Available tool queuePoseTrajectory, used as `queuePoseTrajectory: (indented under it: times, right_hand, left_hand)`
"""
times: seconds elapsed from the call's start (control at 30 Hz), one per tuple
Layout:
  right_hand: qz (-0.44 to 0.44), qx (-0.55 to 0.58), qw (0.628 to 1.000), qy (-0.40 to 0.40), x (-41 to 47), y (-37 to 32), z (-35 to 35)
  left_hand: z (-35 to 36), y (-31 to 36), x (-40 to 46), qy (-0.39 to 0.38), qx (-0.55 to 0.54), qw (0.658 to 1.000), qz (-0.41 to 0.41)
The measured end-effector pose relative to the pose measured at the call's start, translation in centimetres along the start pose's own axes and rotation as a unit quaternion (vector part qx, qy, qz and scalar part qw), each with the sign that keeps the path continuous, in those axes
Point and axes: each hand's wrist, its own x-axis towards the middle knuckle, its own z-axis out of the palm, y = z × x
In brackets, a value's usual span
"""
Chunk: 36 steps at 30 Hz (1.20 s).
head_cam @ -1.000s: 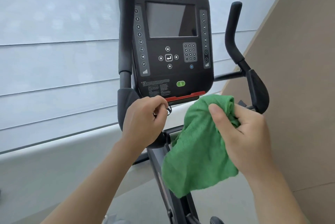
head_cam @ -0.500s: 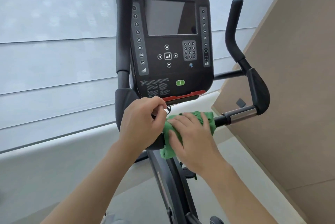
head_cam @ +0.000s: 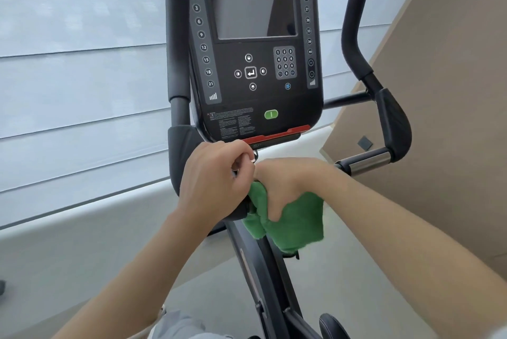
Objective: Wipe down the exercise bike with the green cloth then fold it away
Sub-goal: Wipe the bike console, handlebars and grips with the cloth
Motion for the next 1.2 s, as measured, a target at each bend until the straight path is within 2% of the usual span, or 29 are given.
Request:
queuePoseTrajectory:
  times: [0.03, 0.07, 0.13, 0.2, 0.27, 0.37, 0.4, 0.43, 0.5, 0.57, 0.67, 0.73, 0.87, 0.97, 1.03, 1.13, 1.2]
  right_hand:
    - [0.001, 0.025, 0.998, -0.057, 0.5, 0.0, -0.8]
    - [-0.001, 0.031, 0.996, -0.080, 0.8, 0.0, -1.1]
    - [-0.008, 0.008, 0.999, -0.034, 0.9, 0.0, -0.4]
    - [-0.016, -0.073, 0.994, 0.079, 0.2, -0.1, 1.7]
    - [-0.032, -0.146, 0.957, 0.248, -0.3, 0.0, 4.3]
    - [-0.064, -0.136, 0.848, 0.509, 0.7, -0.2, 8.6]
    - [-0.054, -0.127, 0.809, 0.571, 1.2, -0.4, 9.6]
    - [-0.039, -0.118, 0.780, 0.613, 1.7, -0.5, 10.3]
    - [-0.037, -0.111, 0.752, 0.649, 2.0, -0.7, 10.5]
    - [-0.091, -0.133, 0.752, 0.639, 1.6, 0.1, 9.7]
    - [-0.150, -0.170, 0.784, 0.579, 0.5, 3.4, 8.8]
    - [-0.126, -0.160, 0.803, 0.560, -0.5, 6.3, 8.6]
    - [-0.018, -0.159, 0.844, 0.512, -3.1, 10.8, 7.4]
    - [0.048, -0.171, 0.923, 0.340, -3.9, 10.1, 5.2]
    - [0.073, -0.154, 0.961, 0.220, -3.9, 9.4, 3.3]
    - [0.109, -0.098, 0.986, 0.080, -3.5, 8.9, 1.0]
    - [0.115, -0.082, 0.989, 0.051, -3.6, 8.9, 0.2]
  left_hand:
    - [-0.1, 0.0, -0.1, 0.002, -0.003, 1.000, -0.004]
    - [-0.1, 0.0, -0.2, 0.006, -0.006, 1.000, -0.008]
    - [-0.2, 0.1, -0.2, 0.007, -0.010, 1.000, -0.014]
    - [-0.2, 0.1, -0.2, 0.003, -0.006, 1.000, -0.015]
    - [-0.2, 0.1, -0.2, -0.001, -0.001, 1.000, -0.014]
    - [-0.1, 0.1, -0.2, -0.005, 0.008, 1.000, -0.012]
    - [0.0, 0.1, -0.2, -0.006, 0.015, 1.000, -0.008]
    - [0.0, 0.1, -0.2, -0.006, 0.022, 1.000, -0.004]
    - [0.1, 0.0, -0.2, -0.008, 0.034, 0.999, 0.000]
    - [0.1, 0.0, -0.2, -0.011, 0.040, 0.999, 0.004]
    - [0.1, -0.2, -0.2, -0.019, 0.046, 0.999, 0.019]
    - [0.1, -0.4, -0.3, -0.030, 0.056, 0.997, 0.033]
    - [0.2, -0.4, -0.3, -0.045, 0.074, 0.995, 0.051]
    - [0.3, -0.4, -0.2, -0.048, 0.091, 0.993, 0.058]
    - [0.4, -0.3, -0.3, -0.057, 0.111, 0.990, 0.064]
    - [0.9, -0.3, -0.1, -0.072, 0.149, 0.983, 0.074]
    - [1.1, -0.4, -0.1, -0.073, 0.161, 0.981, 0.078]
